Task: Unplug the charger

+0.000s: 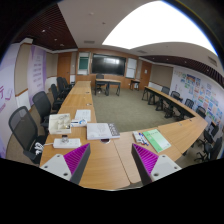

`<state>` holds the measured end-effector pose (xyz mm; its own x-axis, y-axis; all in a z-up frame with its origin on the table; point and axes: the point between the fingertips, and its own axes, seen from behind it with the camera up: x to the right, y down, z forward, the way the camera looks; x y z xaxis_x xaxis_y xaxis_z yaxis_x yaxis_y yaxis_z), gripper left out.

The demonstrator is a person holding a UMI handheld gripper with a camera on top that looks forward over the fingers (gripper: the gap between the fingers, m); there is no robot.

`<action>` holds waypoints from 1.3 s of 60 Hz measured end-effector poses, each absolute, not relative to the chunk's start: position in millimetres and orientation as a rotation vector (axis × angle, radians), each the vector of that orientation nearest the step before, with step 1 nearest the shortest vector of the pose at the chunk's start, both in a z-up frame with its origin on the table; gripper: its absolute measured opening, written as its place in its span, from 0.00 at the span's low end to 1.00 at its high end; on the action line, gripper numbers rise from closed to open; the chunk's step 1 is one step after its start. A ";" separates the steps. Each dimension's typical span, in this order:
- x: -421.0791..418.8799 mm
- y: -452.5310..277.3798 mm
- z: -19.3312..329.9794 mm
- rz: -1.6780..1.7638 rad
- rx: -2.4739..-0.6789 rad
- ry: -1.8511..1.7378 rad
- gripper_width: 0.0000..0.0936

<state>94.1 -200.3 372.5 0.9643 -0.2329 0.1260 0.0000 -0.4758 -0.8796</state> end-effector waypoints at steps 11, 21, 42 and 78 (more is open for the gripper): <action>91.4 -205.8 333.7 -0.278 -2.095 0.192 0.91; 73.6 -213.3 262.4 -0.261 -2.172 0.197 0.92; -88.5 -124.9 119.7 -0.055 -2.246 0.069 0.92; -150.5 171.3 25.8 -0.087 -2.155 0.052 0.56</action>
<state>-150.5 171.3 25.8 0.9966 -0.0705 0.0423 -0.0036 -0.5522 -0.8337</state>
